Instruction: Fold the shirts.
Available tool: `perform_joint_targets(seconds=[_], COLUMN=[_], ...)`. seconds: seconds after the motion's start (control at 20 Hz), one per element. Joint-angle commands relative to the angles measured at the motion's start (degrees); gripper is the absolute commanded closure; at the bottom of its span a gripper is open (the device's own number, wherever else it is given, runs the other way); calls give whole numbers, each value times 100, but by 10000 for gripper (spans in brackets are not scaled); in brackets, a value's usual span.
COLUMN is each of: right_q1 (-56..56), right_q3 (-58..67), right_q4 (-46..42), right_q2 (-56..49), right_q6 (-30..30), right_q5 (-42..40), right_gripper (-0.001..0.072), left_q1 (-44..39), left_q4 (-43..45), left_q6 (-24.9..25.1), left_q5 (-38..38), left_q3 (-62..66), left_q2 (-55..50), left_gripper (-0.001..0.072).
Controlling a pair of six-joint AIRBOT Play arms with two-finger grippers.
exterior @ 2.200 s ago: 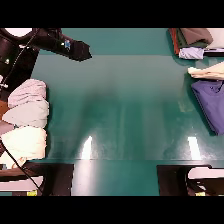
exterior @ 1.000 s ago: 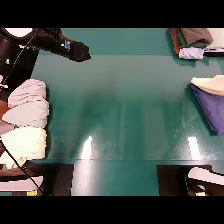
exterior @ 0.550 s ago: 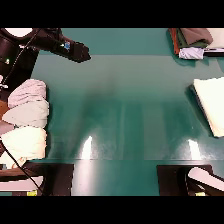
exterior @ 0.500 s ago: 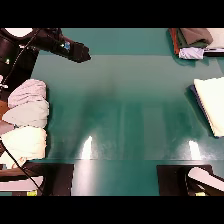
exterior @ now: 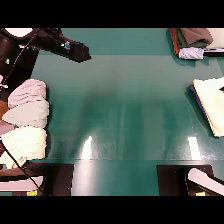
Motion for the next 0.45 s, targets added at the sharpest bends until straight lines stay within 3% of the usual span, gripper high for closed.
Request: perform_joint_targets(seconds=[0.0, 0.4], right_q1=[988, 1843], right_q3=[-17, -17], right_q4=[507, 511], right_q2=[2, 2], right_q6=[-70, -131], right_q5=[-166, -173], right_gripper=[693, 694], left_q1=[-2, -4], left_q4=[-2, -2], left_q6=[-11, -11], left_q5=[186, 409], left_q3=[-2, -2], left_q2=[-2, -2], left_gripper=[680, 680])
